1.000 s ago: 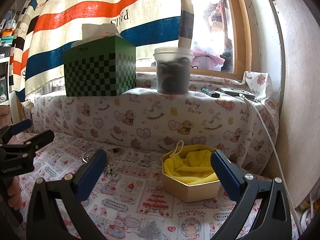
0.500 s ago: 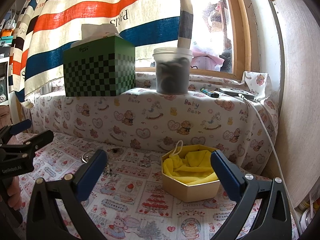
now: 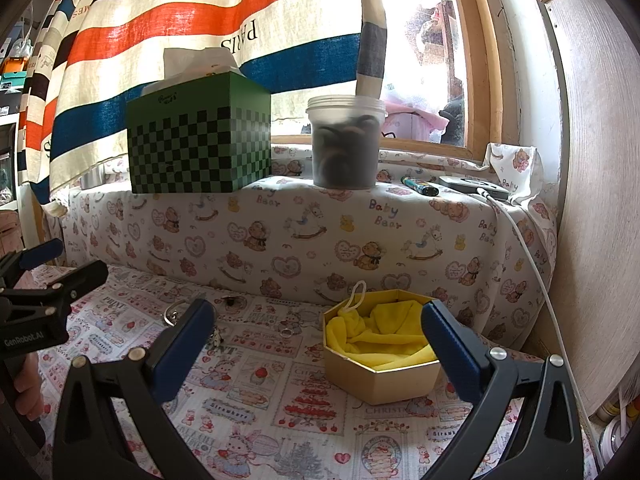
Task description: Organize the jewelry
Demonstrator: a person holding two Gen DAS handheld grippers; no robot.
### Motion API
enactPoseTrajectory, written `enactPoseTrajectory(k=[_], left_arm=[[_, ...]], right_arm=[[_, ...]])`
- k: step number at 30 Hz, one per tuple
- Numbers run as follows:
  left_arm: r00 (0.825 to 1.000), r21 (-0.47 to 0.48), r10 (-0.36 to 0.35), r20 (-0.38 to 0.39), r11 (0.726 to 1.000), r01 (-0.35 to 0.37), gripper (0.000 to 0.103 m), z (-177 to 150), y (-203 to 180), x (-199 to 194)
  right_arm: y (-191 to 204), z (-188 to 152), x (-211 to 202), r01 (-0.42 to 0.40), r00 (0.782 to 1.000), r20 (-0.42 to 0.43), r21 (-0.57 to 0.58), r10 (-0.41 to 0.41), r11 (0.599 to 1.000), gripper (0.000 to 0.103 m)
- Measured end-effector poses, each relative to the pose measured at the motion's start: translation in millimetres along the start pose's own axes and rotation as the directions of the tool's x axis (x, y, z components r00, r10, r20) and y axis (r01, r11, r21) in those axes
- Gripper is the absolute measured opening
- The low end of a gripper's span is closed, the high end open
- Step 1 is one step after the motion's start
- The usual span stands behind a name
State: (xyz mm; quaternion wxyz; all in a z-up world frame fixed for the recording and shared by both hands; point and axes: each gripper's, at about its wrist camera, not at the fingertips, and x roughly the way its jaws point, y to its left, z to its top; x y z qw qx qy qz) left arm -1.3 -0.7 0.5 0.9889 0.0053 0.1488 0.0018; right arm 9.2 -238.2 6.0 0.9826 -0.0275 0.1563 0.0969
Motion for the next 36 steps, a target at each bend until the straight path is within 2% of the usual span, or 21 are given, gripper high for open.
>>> enactPoseTrajectory(k=[23,29,34,36], left_arm=[[1.0,-0.006,-0.006,-0.003,1.0,0.006,0.103,-1.3,1.9,-0.5],[0.997,-0.057,0.025,-0.078,0.998,-0.029,0.103,-1.6,12.4,12.5],[0.992,-0.113,0.005,-0.13,0.993,-0.02,0.103,-3.6,25.8,21.9],[0.989,-0.124,0.025,-0.146,0.991,-0.043,0.103,-2.5,33.3,23.9]], right_arm=[[-1.7,0.9,1.2,-0.013,1.0,-0.01,0.009,0.013,1.0,0.103],[-10.0,-0.2,3.8,-0.003,1.0,-0.021,0.051,0.004,0.999,0.103],[-15.5,-2.0,1.0,0.069,0.998,-0.01,0.085,-0.069,0.994,0.103],[-17.8,-2.2,-0.6,0.077,0.997,-0.001,0.1,-0.077,0.992,0.103]])
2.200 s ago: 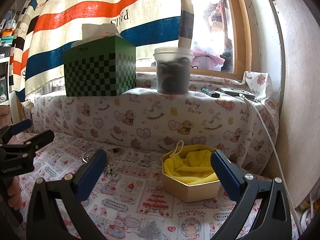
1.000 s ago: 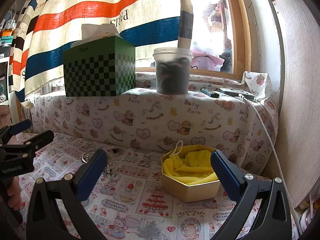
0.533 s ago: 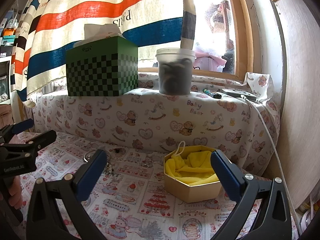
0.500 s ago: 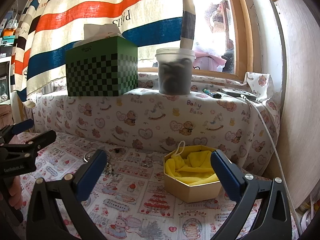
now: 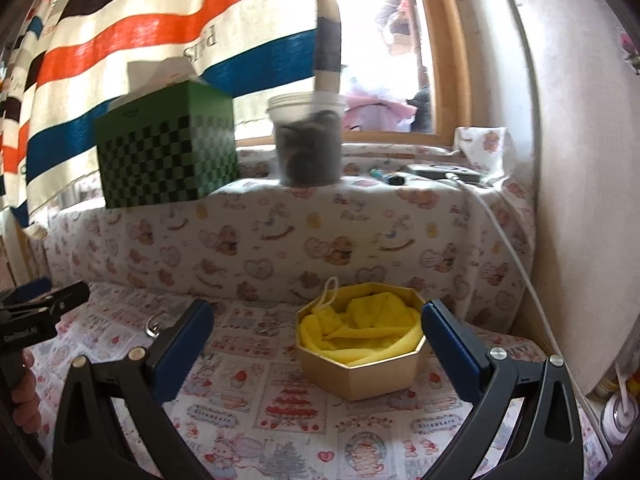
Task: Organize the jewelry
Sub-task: 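Lower the right gripper onto a small silver ring and close on it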
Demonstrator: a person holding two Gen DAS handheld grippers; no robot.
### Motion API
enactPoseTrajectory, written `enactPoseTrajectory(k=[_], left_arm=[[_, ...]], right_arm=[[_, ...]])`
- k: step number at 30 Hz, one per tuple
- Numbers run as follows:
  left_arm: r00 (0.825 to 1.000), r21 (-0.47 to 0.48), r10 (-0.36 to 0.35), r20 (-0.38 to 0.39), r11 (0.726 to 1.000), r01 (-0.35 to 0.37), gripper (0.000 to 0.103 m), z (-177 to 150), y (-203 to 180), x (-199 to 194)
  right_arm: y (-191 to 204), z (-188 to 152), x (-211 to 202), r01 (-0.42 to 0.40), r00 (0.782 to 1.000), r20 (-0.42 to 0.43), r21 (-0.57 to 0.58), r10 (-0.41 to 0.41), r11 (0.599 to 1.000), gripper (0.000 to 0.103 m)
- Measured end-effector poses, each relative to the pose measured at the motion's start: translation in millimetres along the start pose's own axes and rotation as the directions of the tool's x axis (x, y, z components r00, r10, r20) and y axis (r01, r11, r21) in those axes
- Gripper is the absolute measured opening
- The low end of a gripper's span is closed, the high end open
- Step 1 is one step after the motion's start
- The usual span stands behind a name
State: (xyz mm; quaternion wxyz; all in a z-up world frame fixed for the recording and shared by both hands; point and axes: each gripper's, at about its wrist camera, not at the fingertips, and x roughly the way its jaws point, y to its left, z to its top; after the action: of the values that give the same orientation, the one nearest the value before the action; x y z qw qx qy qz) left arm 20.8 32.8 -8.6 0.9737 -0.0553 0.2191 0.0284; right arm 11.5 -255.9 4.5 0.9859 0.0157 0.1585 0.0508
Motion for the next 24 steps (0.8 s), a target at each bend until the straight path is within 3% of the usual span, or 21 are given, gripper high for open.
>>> enactPoseTrajectory(k=[3,7,9,11,14,17,20,24], left_arm=[[0.999,-0.037,0.035,0.019,0.999,-0.034,0.103,6.5,14.2,-1.0],[0.999,-0.082,0.044,-0.019,0.996,-0.046,0.103,12.6,30.6,5.5],[0.998,-0.084,0.052,-0.044,0.995,-0.056,0.103,13.8,34.7,10.3],[0.996,-0.082,0.052,-0.078,0.995,-0.059,0.103,14.4,38.1,16.6],[0.992,-0.092,0.049,-0.118,0.994,-0.06,0.103,13.1,43.1,23.9],[0.99,-0.079,0.045,-0.136,0.995,-0.057,0.103,9.9,44.8,30.5],[0.986,-0.027,0.087,-0.143,0.995,-0.092,0.103,7.7,40.7,37.4],[0.986,0.015,0.086,-0.146,0.996,-0.085,0.103,6.2,32.9,37.3]], right_arm=[[0.4,-0.4,-2.3,-0.019,1.0,0.001,0.002,0.019,1.0,0.103],[7.9,1.1,-2.7,-0.1,0.994,-0.04,-0.033,0.099,0.994,0.1],[12.4,5.5,-0.3,-0.113,0.991,-0.085,-0.056,0.108,0.992,0.076],[15.0,11.0,5.8,-0.12,0.983,-0.148,-0.045,0.113,0.992,0.063],[14.5,21.0,20.8,-0.232,0.937,-0.26,0.038,0.234,0.972,0.042],[26.9,29.8,38.8,-0.272,0.888,-0.37,0.057,0.273,0.961,0.038],[41.8,35.1,57.8,-0.226,0.869,-0.447,0.022,0.211,0.974,0.032],[57.0,29.2,96.8,-0.159,0.802,-0.587,-0.025,0.115,0.987,0.024]])
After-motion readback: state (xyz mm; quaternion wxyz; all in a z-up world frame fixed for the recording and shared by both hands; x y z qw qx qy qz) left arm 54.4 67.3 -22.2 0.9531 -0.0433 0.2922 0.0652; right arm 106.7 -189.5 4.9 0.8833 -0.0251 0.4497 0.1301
